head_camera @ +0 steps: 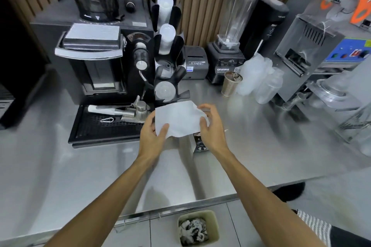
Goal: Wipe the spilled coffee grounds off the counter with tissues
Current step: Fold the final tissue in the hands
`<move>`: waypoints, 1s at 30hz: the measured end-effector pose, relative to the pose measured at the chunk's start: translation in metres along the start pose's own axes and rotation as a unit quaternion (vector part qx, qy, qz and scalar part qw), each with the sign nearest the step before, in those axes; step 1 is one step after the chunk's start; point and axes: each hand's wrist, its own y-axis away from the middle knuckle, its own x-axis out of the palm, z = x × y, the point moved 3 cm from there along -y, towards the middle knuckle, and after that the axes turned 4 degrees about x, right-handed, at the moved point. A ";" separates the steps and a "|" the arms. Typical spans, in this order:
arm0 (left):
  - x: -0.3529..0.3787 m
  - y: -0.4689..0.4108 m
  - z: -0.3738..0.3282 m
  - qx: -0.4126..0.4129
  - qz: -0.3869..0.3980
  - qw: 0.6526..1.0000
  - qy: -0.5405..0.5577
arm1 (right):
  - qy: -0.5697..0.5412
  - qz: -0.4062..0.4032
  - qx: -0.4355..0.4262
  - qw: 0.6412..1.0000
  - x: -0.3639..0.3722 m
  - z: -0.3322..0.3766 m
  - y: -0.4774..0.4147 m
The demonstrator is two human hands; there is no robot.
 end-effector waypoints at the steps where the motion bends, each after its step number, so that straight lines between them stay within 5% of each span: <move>1: -0.008 0.001 0.004 0.008 0.007 1.000 -0.030 | 0.004 0.017 0.006 1.000 0.005 -0.001 0.003; 9: -0.063 0.008 0.033 -0.043 0.029 0.981 -0.189 | 0.121 0.174 0.046 0.976 0.058 -0.018 0.018; 12: -0.083 0.002 0.043 -0.050 0.095 0.955 -0.275 | 0.184 0.218 0.013 0.959 0.080 -0.030 0.016; 17: -0.099 -0.007 0.063 0.046 0.171 0.868 -0.464 | 0.274 0.211 -0.061 0.936 0.118 -0.040 0.018; 22: -0.094 -0.013 0.076 0.263 0.240 0.700 -0.619 | 0.358 0.199 -0.067 0.910 0.144 -0.051 0.022; 30: -0.096 -0.009 0.089 0.312 0.279 0.684 -0.597 | 0.407 0.180 -0.200 0.873 0.155 -0.050 0.045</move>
